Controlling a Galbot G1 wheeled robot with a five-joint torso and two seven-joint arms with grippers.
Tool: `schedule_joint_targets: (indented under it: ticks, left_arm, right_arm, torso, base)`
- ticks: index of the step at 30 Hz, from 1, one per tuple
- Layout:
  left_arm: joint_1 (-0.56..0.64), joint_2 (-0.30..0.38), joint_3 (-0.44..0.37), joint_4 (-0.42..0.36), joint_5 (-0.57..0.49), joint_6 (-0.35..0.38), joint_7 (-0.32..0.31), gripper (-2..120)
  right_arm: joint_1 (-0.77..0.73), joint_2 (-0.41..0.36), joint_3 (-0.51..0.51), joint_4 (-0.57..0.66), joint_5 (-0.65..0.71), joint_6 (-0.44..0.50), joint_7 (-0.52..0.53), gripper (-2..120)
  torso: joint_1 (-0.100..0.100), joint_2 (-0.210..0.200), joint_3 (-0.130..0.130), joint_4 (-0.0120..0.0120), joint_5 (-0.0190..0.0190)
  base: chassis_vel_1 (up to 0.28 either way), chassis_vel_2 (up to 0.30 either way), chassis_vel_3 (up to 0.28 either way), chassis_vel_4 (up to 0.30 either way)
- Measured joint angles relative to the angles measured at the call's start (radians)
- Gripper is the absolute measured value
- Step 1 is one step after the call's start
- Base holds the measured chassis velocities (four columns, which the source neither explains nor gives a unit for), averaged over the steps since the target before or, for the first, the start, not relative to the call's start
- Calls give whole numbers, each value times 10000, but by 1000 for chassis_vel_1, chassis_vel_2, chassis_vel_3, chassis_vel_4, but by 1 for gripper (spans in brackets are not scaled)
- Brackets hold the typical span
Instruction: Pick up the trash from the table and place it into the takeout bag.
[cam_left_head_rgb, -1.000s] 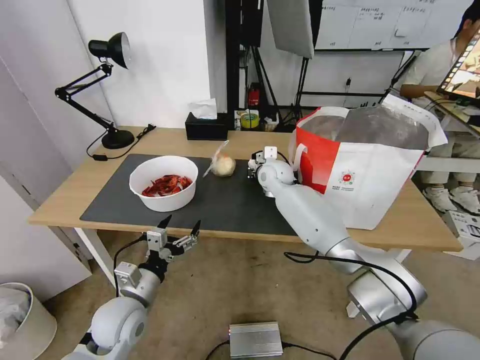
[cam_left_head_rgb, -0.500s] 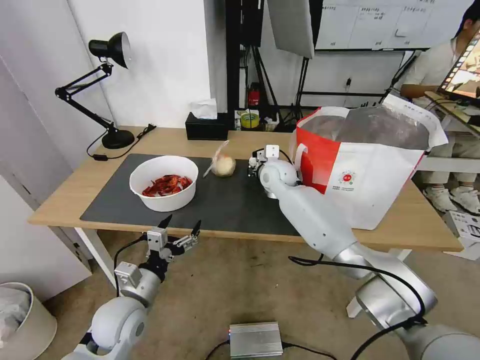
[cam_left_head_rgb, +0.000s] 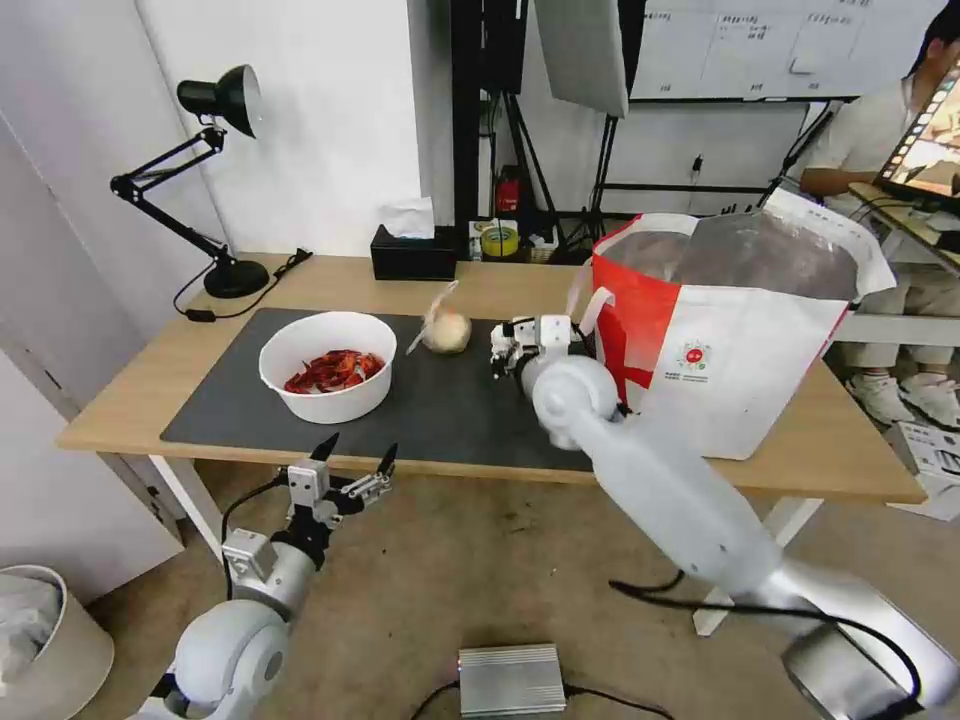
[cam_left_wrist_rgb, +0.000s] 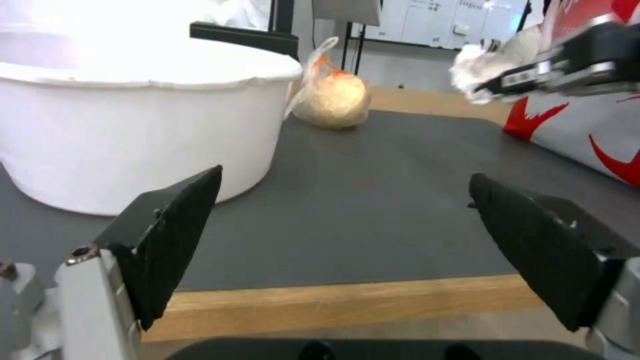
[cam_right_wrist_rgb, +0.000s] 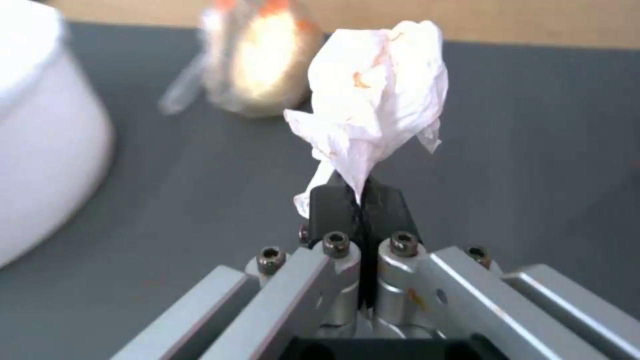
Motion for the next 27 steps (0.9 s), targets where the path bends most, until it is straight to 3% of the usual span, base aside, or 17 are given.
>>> schedule_joint_targets:
  ticks: [6, 7, 10, 18, 27]
  left_arm:
    - [48, 34, -94, -178, 7, 6, -10, 100]
    - [48, 34, -94, -178, 7, 6, -10, 100]
    - [39, 7, -46, -302, 93, 24, -191, 100]
    - [71, -10, -52, -426, 129, 54, -221, 100]
    - [17, 61, 46, -413, 135, 59, -224, 100]
  right_arm:
    - [-1300, -1106, 587, 2834, 43, -54, 66, 0]
    - [-1300, -1106, 587, 2834, 43, -54, 66, 0]
    - [-1762, -1955, 1453, 4119, 304, -190, -192, 0]
    - [-1851, -3187, 2928, 5518, 910, -173, -854, 0]
    - [-1289, -4013, 4082, 5670, 1298, 264, -1027, 0]
  torso:
    - [-1, 1, 0, 0, 0]
    - [-1, 1, 0, 0, 0]
    - [0, 2, 0, -1, 0]
    - [-1, 1, 0, -2, 0]
    - [-1, 2, 0, 0, -1]
  base:
    - [0, 0, 0, 0]
    - [0, 0, 0, 0]
    - [0, 0, 0, 0]
    - [0, 0, 0, 0]
    - [0, 0, 0, 0]
